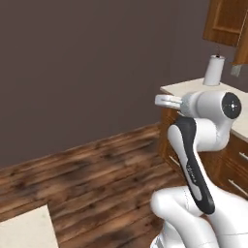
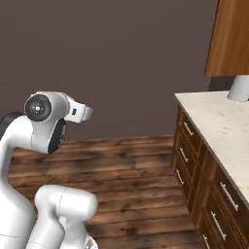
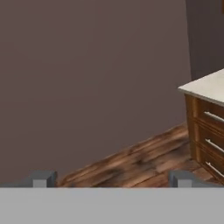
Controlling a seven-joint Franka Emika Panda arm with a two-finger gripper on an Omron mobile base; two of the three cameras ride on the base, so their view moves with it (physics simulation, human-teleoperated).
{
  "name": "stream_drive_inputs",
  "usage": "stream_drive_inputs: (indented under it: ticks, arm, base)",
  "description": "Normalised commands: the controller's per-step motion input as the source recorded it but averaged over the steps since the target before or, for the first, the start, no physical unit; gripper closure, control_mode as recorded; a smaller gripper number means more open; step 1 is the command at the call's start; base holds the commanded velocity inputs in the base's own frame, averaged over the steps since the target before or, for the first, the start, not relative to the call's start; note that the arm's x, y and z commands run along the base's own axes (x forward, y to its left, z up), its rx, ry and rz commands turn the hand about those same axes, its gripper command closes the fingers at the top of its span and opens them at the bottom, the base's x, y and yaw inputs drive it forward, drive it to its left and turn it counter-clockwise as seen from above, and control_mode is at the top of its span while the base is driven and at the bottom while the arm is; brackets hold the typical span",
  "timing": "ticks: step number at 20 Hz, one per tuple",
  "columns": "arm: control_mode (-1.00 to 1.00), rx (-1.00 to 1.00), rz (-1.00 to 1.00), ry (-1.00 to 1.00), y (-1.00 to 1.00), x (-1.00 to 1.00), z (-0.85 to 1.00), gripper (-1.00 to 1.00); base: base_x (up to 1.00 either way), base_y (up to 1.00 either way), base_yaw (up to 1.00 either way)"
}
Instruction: Open the cabinet directly in front. Then move the beer and the cup to the dining counter with the candle on it.
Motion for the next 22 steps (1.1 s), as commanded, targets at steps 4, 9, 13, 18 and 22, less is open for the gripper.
stream_drive_inputs:
  ticks: [4, 9, 13, 18, 22]
  arm:
    - [1.00, 0.00, 0.00, 0.00, 0.00, 0.00, 0.00, -1.00]
    - [1.00, 0.00, 0.00, 0.00, 0.00, 0.00, 0.00, -1.00]
    - [1.00, 0.00, 0.00, 0.00, 0.00, 0.00, 0.00, -1.00]
    - [1.00, 0.00, 0.00, 0.00, 0.00, 0.00, 0.00, -1.00]
    - [1.00, 0.00, 0.00, 0.00, 0.00, 0.00, 0.00, -1.00]
  base:
    - [0.81, 0.00, -0.66]
    - [0.30, -0.02, -0.82]
    - [0.01, -0.19, -0.78]
    - [0.23, -0.05, -0.82]
    - [0.18, -0.07, -0.89]
